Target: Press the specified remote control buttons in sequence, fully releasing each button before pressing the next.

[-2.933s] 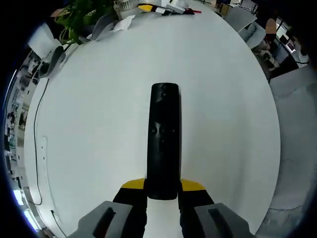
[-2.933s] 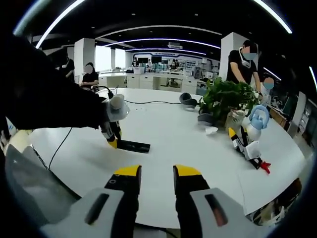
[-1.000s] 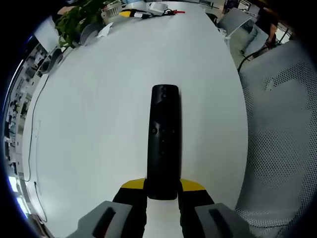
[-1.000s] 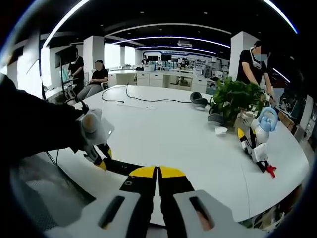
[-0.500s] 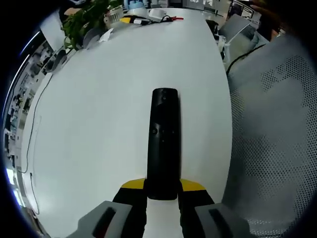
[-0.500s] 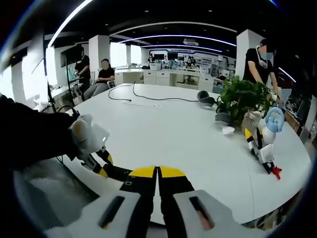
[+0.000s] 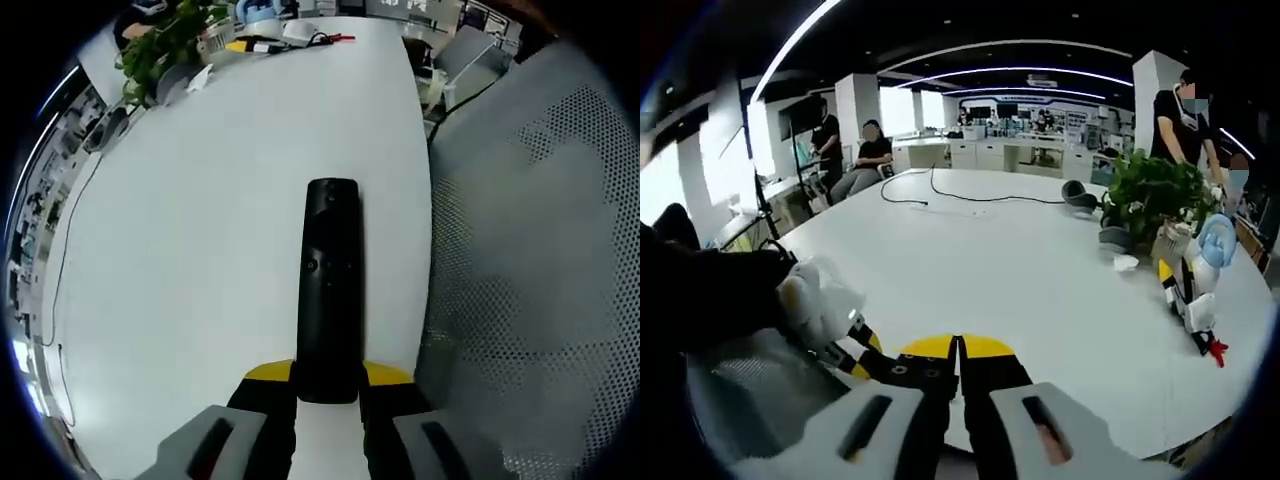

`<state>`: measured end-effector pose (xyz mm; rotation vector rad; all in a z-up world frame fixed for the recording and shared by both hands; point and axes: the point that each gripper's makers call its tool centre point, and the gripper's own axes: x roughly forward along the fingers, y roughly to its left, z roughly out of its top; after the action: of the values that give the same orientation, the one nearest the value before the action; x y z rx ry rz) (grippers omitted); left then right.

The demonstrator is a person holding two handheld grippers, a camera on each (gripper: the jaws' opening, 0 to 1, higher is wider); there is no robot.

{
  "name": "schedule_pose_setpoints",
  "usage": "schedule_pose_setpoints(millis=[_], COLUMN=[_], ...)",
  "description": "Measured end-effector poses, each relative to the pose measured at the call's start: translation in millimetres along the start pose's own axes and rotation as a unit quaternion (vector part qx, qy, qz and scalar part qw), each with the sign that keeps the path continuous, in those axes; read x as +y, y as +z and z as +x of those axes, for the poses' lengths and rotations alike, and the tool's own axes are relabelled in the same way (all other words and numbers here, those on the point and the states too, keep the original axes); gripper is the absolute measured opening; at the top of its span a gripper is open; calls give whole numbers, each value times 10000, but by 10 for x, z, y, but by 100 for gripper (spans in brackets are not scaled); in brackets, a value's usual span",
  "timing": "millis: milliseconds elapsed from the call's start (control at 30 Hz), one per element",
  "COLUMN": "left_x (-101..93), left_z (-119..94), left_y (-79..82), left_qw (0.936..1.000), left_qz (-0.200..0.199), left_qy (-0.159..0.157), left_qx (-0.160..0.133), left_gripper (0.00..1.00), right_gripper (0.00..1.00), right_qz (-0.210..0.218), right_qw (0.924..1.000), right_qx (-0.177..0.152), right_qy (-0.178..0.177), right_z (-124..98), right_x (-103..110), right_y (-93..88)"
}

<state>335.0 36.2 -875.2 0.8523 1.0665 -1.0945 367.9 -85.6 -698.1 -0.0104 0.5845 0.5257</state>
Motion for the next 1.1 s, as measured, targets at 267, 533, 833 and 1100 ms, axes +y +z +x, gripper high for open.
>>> schedule_pose_setpoints(millis=[267,533,833,1100], left_x=[-77,-123,-148,-146], left_z=[-4,-18,-28,-42], left_y=[-6,-22,-15,-14], left_qw=[9998,9983,9958,9932], left_qz=[-186,-325,-437,-475], left_qy=[60,108,95,67], left_qx=[-44,-465,-797,-1060], left_gripper=[23,23,24,24], right_gripper=[0,0,0,0], right_qz=[45,423,874,1279], right_qw=[9985,9962,9877,9699], right_qx=[-186,196,1149,2014], right_qy=[509,735,594,489], right_z=[201,587,888,999], right_x=[151,128,-12,-139], right_y=[515,469,-262,-601])
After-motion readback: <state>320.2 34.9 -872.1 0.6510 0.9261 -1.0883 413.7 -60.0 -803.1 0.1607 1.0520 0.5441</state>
